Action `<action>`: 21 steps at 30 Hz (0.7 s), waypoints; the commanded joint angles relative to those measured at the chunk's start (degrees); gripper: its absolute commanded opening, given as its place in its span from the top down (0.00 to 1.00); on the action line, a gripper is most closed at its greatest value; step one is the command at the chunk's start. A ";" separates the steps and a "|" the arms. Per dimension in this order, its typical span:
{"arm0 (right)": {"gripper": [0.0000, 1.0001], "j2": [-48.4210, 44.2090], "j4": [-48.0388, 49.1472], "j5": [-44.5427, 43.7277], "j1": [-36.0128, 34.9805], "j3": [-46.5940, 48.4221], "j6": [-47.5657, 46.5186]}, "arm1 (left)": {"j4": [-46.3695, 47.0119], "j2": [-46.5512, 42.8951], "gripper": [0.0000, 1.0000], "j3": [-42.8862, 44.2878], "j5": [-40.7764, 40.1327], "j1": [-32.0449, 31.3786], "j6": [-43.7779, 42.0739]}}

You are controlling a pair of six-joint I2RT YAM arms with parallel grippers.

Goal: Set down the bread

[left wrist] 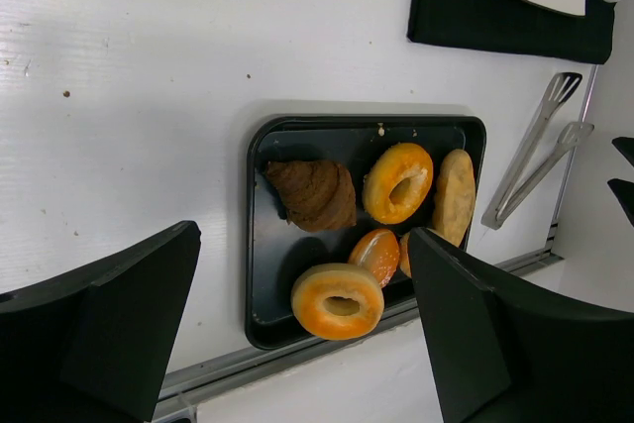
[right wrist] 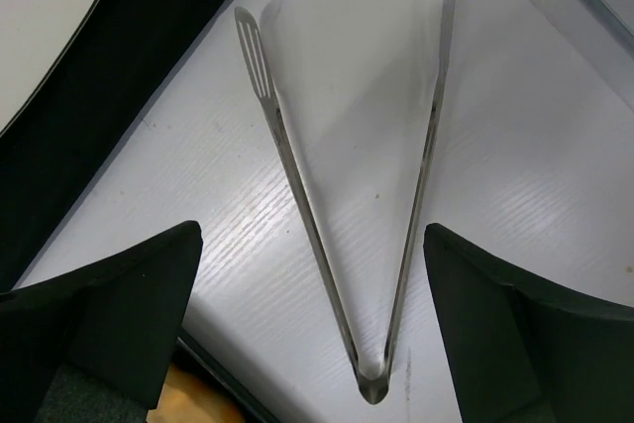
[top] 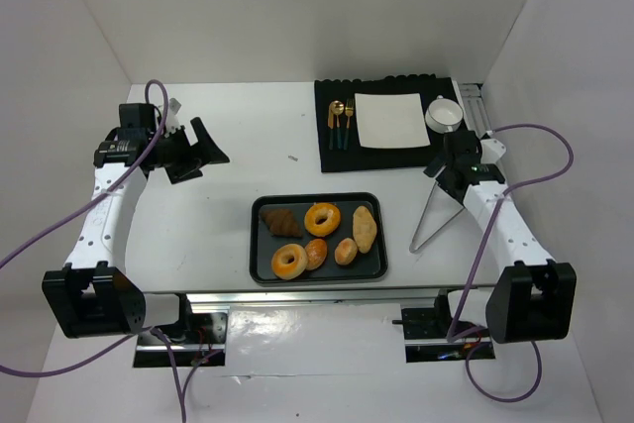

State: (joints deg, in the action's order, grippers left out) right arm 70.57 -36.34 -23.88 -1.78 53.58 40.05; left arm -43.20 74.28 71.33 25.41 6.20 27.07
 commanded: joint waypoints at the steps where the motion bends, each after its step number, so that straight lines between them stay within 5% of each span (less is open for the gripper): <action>1: 0.00 -2.45 -1.36 -3.28 0.81 -0.50 1.70 | 1.45 -0.63 0.00 0.12 0.69 0.31 -0.97; 9: 0.00 -10.53 2.59 3.39 2.57 -9.18 -0.77 | 1.45 -0.63 0.00 0.12 0.69 0.31 -0.44; 21: 0.00 -9.40 8.11 16.22 4.42 -18.51 -2.34 | 1.98 -1.16 0.00 -0.93 1.40 0.31 0.62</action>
State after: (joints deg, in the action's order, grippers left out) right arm 60.69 -34.33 -12.58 2.31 35.66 39.35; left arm -42.72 74.28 70.37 25.82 6.20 27.35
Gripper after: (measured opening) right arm 0.999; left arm 0.995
